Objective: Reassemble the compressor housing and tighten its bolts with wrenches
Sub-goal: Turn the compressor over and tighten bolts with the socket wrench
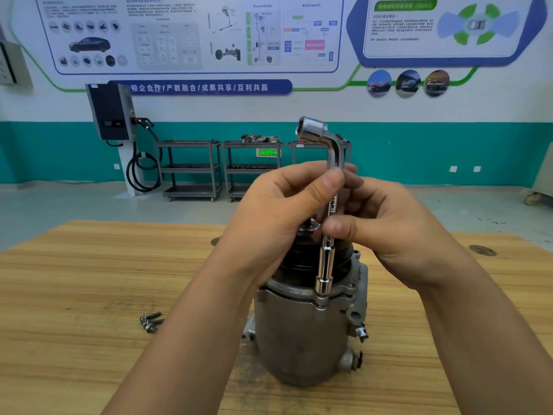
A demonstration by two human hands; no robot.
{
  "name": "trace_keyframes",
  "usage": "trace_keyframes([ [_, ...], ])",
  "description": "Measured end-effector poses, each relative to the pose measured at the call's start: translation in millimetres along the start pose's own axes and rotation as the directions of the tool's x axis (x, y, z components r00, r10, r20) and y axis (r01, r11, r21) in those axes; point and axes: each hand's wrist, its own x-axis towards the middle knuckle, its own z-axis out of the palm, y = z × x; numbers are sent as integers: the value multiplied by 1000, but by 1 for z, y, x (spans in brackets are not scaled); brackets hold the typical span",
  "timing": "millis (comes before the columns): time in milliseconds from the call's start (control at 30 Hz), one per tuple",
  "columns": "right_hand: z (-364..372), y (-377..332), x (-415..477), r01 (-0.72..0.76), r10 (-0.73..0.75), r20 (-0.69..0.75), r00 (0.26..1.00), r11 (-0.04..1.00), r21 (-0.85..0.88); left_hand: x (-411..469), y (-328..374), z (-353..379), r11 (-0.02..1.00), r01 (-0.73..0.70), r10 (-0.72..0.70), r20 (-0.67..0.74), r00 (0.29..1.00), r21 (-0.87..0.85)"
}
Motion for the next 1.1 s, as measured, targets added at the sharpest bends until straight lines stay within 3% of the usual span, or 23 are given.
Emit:
trace_keyframes([
  [167,6,0,1,-5,-7,-73,997,987,-158,0,0,5,999,-17,17,-8,1000,37],
  [433,8,-1,2,-43,25,-78,997,970,-239,1,-1,2,999,18,-15,-53,998,43],
  [933,-6,0,-4,-9,-1,148,989,997,72,-1,-1,1,1000,16,-16,28,999,-17],
  [1100,-7,2,-4,-18,4,112,994,992,122,-1,1,1,1000,8,-8,33,999,-3],
])
